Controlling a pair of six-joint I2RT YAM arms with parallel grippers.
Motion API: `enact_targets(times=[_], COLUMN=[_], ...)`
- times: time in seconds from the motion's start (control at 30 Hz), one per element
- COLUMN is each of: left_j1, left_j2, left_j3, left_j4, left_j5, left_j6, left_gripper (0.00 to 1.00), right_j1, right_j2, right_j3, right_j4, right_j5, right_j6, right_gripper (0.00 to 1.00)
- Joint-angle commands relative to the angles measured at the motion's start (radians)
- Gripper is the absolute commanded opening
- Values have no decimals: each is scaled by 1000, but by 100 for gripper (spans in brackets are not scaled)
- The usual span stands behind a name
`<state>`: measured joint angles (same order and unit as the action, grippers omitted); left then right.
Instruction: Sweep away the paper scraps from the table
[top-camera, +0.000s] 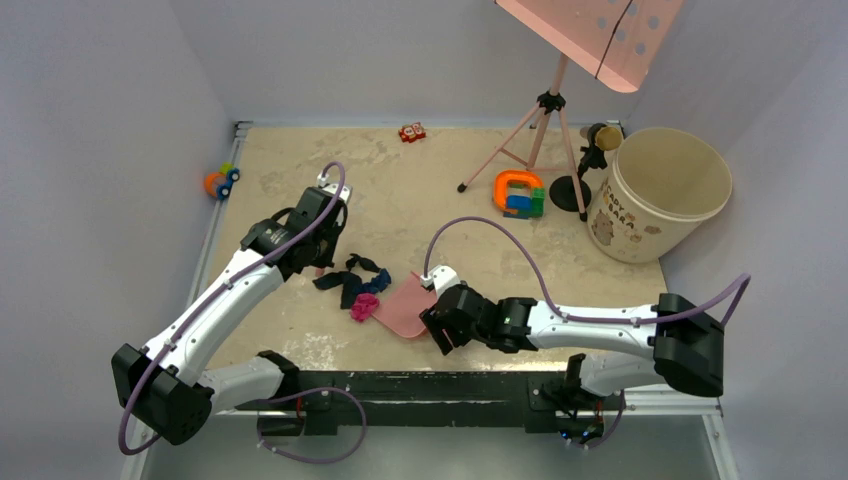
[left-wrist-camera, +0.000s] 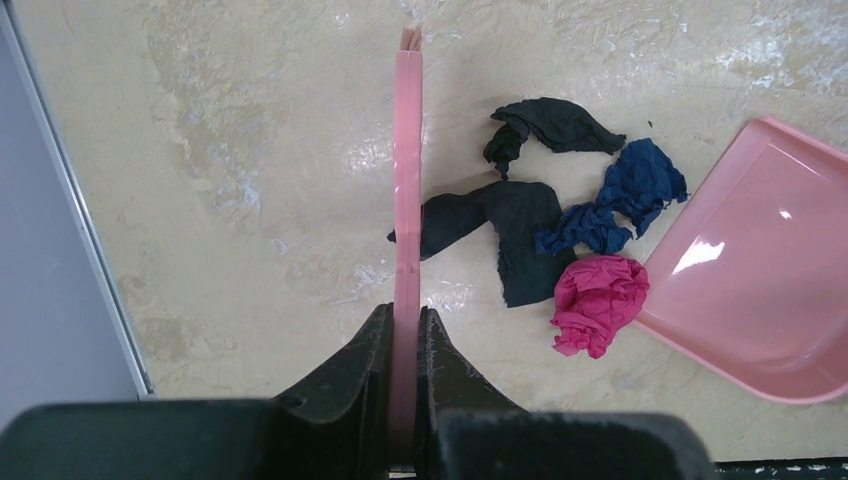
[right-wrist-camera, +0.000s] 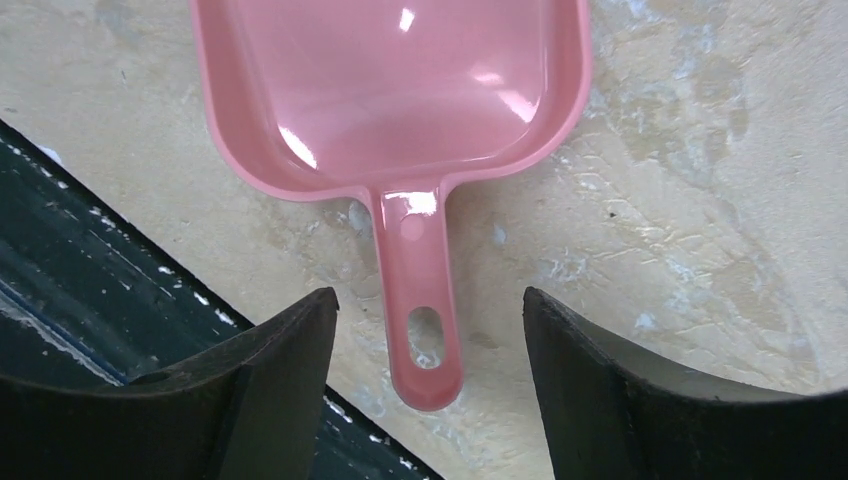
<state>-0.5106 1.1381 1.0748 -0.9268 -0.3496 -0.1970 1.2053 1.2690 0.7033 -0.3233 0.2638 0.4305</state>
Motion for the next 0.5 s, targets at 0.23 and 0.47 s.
enact_targets(times=[0.23,0.47], left_j1=[7,8], left_j2=[-23,-20], left_j3=[0,-3], left_j4=[42,45], left_j5=[14,21], left_j6=[16,18], left_gripper=[0,0], right_j1=[113,120], right_j2=[201,190], right_j3=[61,56], right_j4=[103,86], right_j5=[144,177], right_j6=[88,120], right_gripper=[63,57])
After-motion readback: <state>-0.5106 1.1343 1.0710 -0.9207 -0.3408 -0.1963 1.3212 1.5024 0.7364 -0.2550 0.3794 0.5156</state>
